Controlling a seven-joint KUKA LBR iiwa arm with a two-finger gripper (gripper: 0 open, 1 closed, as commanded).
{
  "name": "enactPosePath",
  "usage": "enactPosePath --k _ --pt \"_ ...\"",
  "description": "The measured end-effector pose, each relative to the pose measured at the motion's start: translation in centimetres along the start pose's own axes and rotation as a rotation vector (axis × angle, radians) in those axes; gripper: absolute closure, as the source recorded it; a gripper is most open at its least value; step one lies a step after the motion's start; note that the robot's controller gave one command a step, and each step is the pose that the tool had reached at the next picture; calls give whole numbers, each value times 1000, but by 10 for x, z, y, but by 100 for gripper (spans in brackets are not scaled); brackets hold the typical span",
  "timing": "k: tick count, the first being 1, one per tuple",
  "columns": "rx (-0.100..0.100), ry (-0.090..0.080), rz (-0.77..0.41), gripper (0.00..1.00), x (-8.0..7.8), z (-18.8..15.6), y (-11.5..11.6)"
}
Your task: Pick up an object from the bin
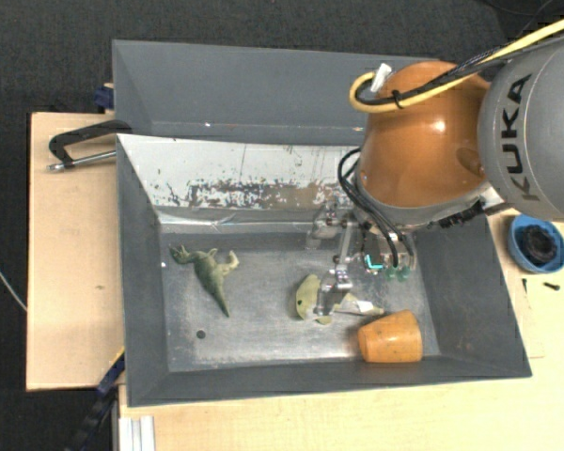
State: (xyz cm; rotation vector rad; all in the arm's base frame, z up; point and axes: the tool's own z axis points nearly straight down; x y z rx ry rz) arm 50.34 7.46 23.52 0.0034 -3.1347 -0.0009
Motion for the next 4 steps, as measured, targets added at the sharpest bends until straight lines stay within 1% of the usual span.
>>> enactPosePath --k 1,2,3,4 --pt "2 -2 -166 0 -25 77 -33" --pt "1 -11 -386 0 -51 164 -49" --pt "1 -16 -386 100 -52 161 -48" --pt "3 -23 -380 100 -64 -13 -33"
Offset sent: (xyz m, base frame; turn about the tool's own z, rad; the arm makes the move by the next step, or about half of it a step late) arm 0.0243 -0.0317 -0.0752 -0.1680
